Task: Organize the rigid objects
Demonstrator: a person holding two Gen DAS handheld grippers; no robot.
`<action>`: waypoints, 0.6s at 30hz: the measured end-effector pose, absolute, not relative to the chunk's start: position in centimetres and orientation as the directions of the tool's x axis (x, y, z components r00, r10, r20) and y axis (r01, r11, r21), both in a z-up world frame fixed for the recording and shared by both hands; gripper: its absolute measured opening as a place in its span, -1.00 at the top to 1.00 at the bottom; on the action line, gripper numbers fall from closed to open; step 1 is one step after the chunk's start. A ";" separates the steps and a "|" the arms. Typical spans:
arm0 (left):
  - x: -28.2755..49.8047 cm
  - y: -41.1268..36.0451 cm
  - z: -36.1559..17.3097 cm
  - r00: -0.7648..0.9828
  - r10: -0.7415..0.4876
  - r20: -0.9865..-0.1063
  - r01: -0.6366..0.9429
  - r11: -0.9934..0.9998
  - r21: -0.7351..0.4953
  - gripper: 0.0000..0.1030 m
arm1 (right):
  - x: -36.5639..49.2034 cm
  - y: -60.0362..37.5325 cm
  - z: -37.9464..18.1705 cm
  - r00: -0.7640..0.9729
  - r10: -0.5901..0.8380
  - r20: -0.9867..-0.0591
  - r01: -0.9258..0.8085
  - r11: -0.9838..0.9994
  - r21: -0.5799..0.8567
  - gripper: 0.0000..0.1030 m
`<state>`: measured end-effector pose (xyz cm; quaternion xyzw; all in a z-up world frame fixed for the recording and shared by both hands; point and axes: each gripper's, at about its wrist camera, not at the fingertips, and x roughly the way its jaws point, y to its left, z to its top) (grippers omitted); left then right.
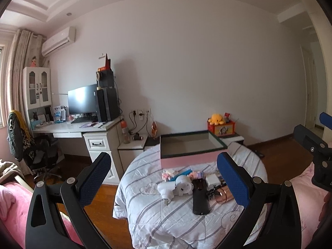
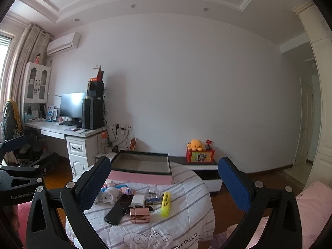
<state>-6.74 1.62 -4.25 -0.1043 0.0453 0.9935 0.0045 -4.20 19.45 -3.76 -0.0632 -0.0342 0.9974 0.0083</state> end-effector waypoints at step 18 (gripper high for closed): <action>-20.4 -0.6 -16.4 -0.814 -0.038 -0.579 -0.005 -0.997 0.073 -1.00 | -17.1 21.7 -14.1 -0.886 -0.041 -0.462 0.052 -0.999 -0.012 -1.00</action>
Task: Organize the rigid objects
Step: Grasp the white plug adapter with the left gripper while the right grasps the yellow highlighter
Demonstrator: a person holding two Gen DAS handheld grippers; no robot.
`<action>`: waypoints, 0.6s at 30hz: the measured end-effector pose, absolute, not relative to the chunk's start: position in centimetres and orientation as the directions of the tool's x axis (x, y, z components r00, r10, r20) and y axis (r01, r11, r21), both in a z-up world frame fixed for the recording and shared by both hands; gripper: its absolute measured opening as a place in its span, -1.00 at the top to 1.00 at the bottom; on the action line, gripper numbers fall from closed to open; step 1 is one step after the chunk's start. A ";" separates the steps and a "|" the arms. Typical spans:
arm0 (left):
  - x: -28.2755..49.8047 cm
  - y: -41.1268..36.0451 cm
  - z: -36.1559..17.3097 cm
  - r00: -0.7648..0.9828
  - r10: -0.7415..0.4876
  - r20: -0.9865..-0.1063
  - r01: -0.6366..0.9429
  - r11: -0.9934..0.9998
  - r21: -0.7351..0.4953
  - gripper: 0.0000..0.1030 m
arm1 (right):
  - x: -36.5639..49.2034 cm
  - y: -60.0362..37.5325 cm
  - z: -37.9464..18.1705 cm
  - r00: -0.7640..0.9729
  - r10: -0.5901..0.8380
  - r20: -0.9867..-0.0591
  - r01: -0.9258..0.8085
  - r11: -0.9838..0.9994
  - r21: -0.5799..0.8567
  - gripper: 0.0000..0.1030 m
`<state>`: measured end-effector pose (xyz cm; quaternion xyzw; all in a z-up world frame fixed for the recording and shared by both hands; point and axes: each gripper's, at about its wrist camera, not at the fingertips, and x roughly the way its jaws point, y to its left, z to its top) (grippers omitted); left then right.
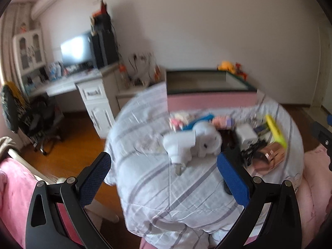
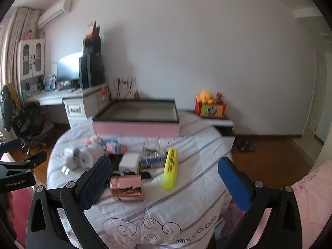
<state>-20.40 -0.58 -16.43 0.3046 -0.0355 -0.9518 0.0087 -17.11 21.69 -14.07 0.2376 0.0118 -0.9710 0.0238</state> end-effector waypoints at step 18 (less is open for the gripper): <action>-29.4 -0.9 -22.6 -0.624 -0.015 -0.781 -0.014 -0.999 0.031 -1.00 | -26.5 23.9 -20.2 -0.729 -0.081 -0.679 0.045 -0.997 0.070 -1.00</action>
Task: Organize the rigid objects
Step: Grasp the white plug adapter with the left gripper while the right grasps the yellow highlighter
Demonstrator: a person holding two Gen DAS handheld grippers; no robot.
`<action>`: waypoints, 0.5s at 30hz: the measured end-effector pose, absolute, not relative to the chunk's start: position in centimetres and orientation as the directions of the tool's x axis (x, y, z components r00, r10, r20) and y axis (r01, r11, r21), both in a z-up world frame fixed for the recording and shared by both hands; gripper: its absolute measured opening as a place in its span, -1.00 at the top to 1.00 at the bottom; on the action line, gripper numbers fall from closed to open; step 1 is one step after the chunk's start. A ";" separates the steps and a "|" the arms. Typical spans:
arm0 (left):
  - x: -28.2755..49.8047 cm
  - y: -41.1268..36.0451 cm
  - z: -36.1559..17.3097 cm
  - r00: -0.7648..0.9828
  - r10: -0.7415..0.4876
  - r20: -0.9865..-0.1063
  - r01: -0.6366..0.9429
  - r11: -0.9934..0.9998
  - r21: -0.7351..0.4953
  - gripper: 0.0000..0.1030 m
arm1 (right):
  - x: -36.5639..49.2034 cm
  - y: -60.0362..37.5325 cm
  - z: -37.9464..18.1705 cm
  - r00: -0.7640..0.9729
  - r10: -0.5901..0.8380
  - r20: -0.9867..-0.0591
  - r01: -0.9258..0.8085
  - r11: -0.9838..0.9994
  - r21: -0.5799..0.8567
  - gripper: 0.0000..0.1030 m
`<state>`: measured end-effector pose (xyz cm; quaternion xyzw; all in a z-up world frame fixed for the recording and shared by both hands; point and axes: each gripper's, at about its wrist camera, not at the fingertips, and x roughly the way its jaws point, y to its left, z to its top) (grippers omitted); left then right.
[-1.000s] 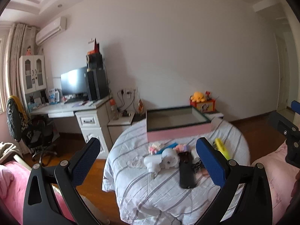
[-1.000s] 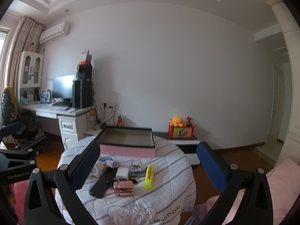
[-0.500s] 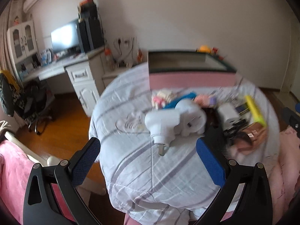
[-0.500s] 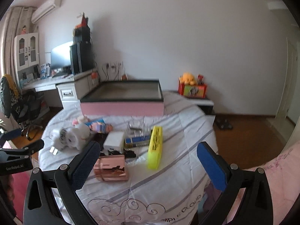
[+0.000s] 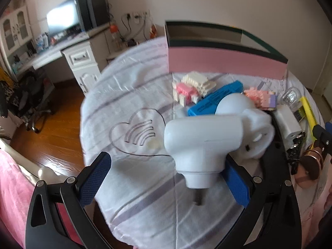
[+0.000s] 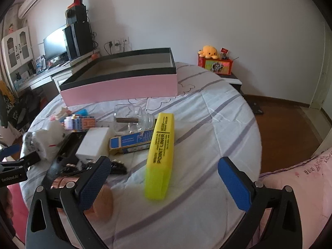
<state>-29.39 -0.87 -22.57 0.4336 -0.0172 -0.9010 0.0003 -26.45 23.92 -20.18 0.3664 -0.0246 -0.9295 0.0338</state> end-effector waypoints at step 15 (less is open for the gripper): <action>-29.0 -0.9 -22.3 -0.678 0.050 -0.734 -0.107 -0.994 0.031 -0.83 | -28.8 25.6 -21.8 -0.689 -0.164 -0.706 0.083 -0.985 0.148 -1.00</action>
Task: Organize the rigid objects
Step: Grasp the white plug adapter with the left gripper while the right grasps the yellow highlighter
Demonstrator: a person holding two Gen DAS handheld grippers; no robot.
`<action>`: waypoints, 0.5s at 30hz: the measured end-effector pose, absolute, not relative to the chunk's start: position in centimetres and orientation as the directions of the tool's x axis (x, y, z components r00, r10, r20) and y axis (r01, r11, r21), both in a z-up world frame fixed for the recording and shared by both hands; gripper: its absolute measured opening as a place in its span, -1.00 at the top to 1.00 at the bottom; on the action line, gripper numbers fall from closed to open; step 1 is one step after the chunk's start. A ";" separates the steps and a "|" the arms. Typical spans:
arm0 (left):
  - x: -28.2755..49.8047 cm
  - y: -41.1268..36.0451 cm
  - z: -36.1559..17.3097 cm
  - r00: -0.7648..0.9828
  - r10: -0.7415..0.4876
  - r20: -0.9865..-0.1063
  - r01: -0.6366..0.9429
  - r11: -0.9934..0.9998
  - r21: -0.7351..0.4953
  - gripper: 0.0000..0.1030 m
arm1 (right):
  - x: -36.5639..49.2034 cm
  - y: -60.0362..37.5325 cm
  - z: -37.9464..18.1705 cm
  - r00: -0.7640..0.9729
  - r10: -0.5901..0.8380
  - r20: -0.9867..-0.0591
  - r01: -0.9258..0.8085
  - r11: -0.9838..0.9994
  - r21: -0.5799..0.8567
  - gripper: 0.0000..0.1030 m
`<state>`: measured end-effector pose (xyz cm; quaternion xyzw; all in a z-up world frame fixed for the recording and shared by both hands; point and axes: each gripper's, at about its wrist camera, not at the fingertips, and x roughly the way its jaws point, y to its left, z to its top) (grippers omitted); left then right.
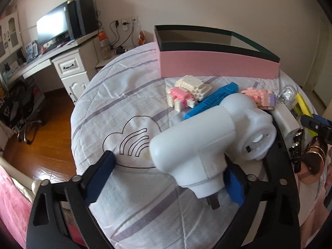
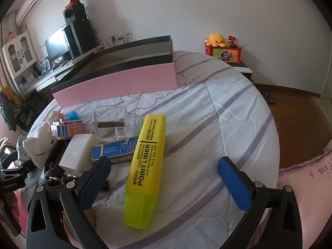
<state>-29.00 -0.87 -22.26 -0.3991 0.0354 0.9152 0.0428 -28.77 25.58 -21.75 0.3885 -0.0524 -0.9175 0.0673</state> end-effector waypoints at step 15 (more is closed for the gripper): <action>-28.7 -1.9 -22.2 -0.675 0.042 -0.737 -0.039 -0.999 -0.021 -1.00 | -29.1 26.0 -21.9 -0.684 -0.202 -0.701 0.118 -0.979 0.167 -1.00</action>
